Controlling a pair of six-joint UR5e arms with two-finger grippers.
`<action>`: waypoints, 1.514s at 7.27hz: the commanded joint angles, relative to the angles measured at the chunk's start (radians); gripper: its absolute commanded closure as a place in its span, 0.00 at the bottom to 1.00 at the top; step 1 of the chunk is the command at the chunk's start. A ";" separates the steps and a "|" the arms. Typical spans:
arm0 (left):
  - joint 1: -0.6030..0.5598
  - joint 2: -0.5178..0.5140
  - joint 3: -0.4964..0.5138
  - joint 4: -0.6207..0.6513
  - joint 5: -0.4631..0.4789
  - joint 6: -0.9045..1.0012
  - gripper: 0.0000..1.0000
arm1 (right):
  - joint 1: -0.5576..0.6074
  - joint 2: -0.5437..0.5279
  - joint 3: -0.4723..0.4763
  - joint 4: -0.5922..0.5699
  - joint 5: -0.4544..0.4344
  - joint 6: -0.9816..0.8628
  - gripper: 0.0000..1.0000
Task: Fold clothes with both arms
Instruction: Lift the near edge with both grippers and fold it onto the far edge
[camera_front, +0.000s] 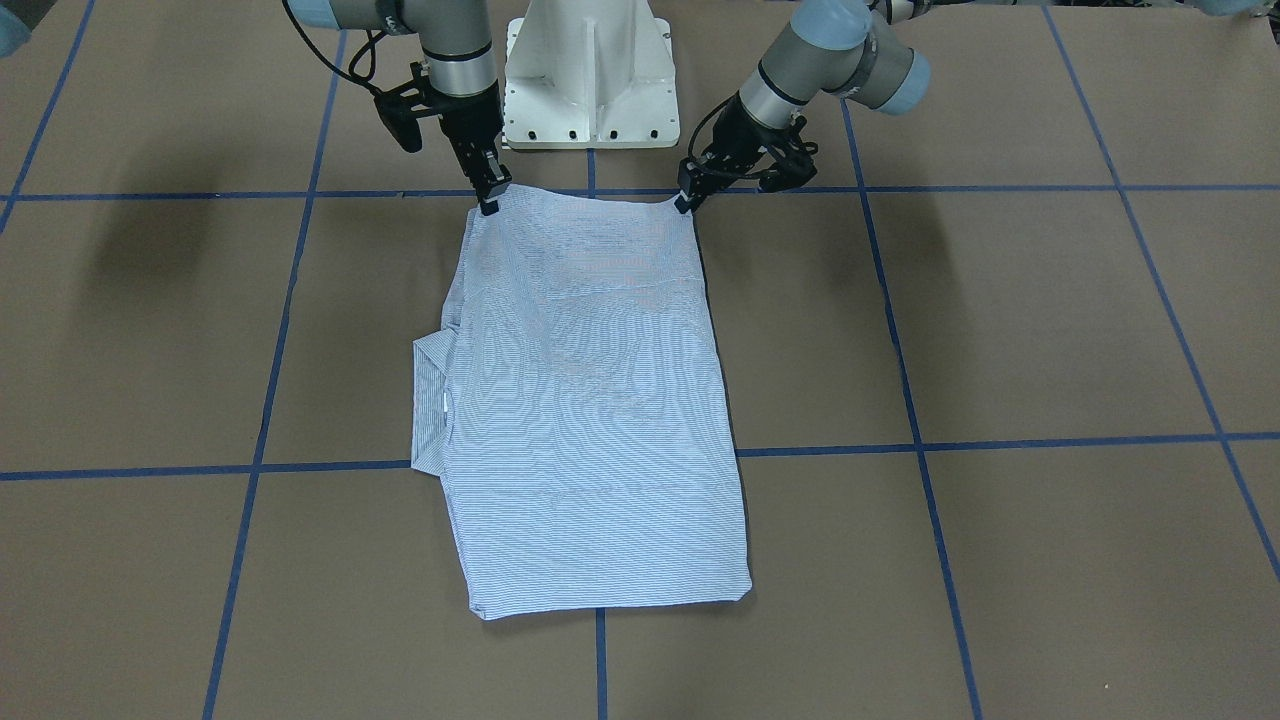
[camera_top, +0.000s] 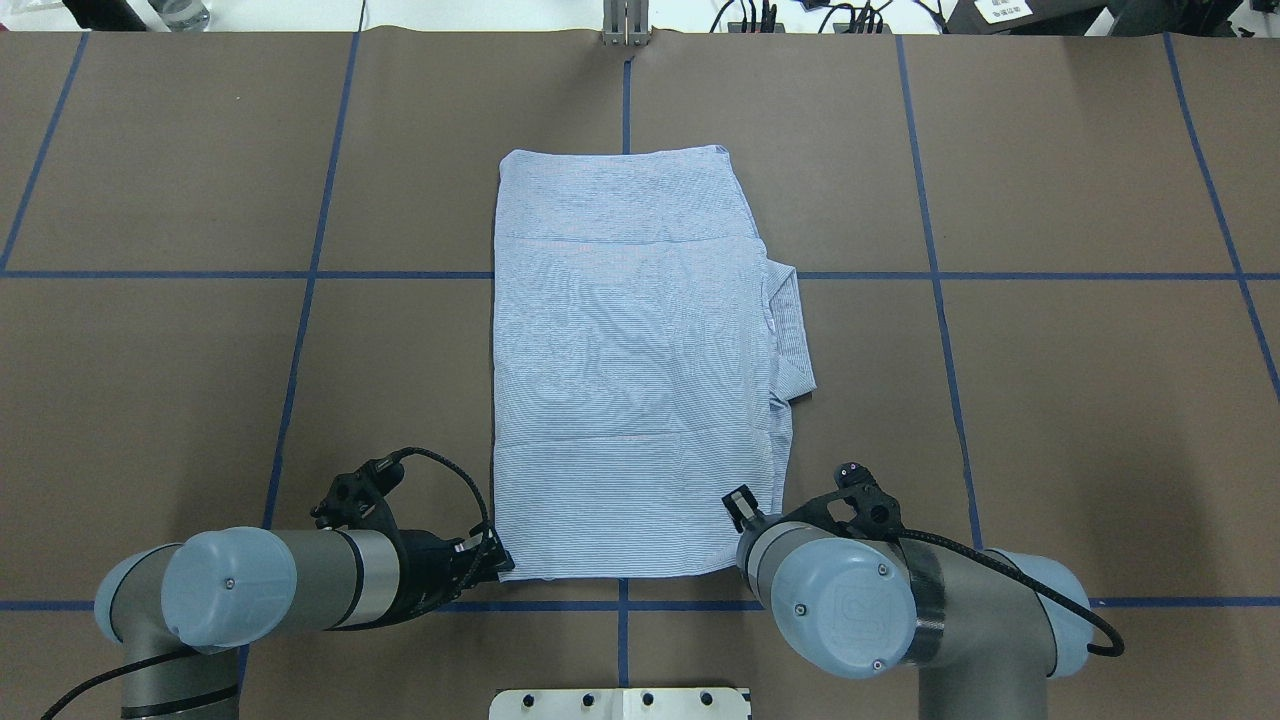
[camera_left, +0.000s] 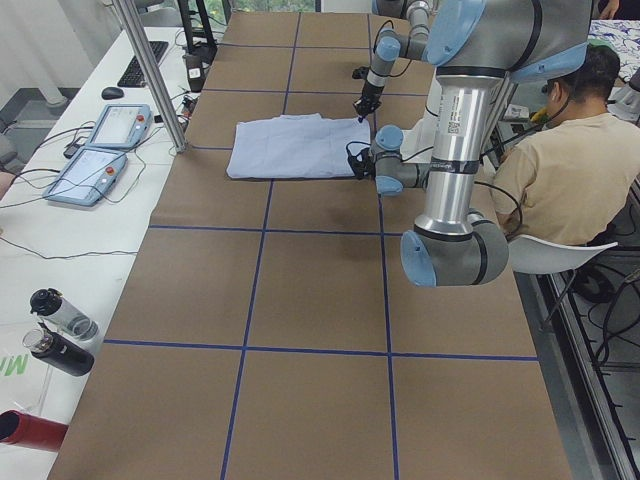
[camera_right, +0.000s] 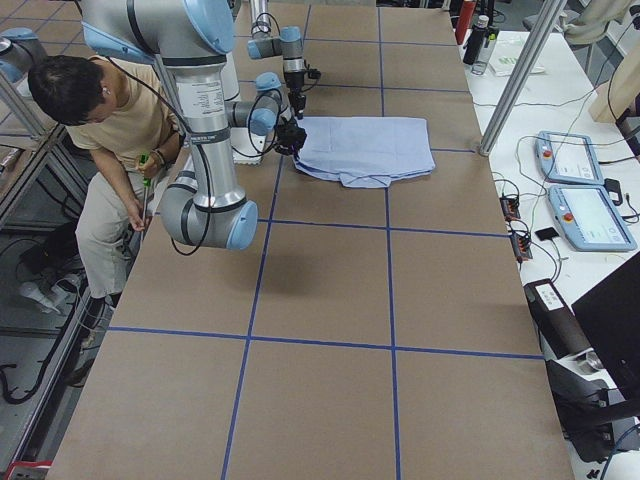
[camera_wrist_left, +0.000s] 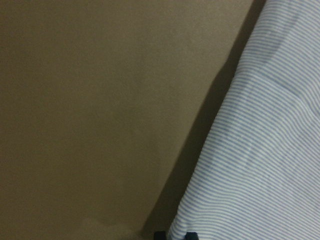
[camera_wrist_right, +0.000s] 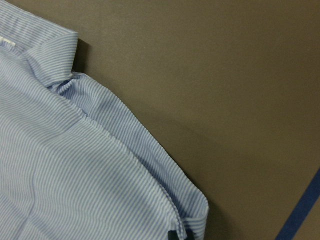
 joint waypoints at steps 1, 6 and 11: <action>0.007 0.000 0.000 0.000 0.006 0.000 1.00 | 0.000 0.000 0.001 0.000 0.000 0.000 1.00; 0.010 0.136 -0.257 -0.002 -0.012 0.000 1.00 | -0.006 -0.002 0.195 -0.157 0.009 0.040 1.00; -0.360 -0.110 -0.214 0.209 -0.283 0.017 1.00 | 0.311 0.131 0.112 -0.172 0.205 -0.023 1.00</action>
